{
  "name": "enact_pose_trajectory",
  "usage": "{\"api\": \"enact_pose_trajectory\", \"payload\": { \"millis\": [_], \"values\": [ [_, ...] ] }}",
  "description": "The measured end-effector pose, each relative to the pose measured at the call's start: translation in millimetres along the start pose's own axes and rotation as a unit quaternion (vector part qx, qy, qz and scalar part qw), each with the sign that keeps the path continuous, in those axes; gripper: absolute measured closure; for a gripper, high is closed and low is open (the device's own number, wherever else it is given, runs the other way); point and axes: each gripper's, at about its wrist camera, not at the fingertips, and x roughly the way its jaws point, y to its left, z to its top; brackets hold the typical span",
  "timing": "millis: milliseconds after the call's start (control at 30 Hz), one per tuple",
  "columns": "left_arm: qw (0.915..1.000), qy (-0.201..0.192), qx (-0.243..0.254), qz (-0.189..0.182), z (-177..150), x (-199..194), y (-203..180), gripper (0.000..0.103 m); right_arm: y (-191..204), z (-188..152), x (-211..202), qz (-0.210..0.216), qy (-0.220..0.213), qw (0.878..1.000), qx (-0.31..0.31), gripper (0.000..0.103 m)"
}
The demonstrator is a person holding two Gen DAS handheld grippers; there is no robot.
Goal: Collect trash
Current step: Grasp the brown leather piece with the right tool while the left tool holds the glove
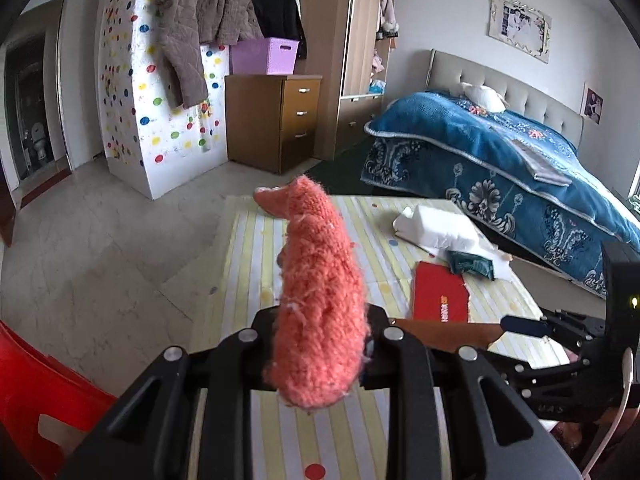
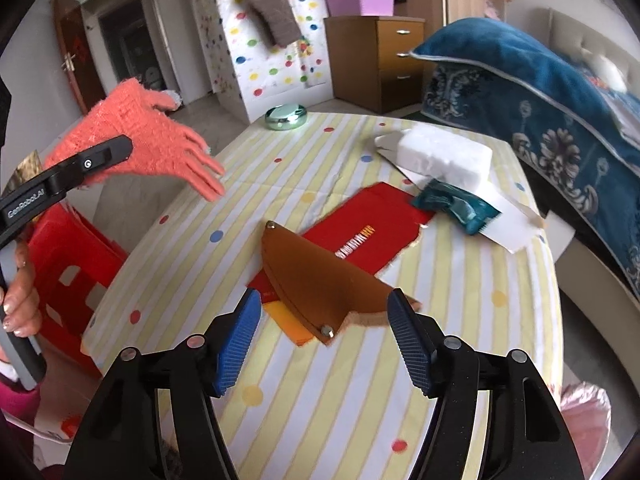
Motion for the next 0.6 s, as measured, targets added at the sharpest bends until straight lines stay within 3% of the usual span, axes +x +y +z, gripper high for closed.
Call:
{"api": "enact_pose_trajectory", "payload": {
  "millis": [267,400,600],
  "values": [
    [0.9987,0.050,-0.003,0.008,-25,34,7,0.080,0,14,31,-0.003,0.018,1.000,-0.005,0.037],
    [0.9962,0.085,-0.006,0.017,-43,44,14,0.080,-2,14,43,0.016,0.042,0.999,-0.010,0.037],
    [0.9944,0.100,-0.025,0.021,-56,43,24,0.079,10,-2,31,0.027,0.055,0.997,-0.044,0.037]
  ]
}}
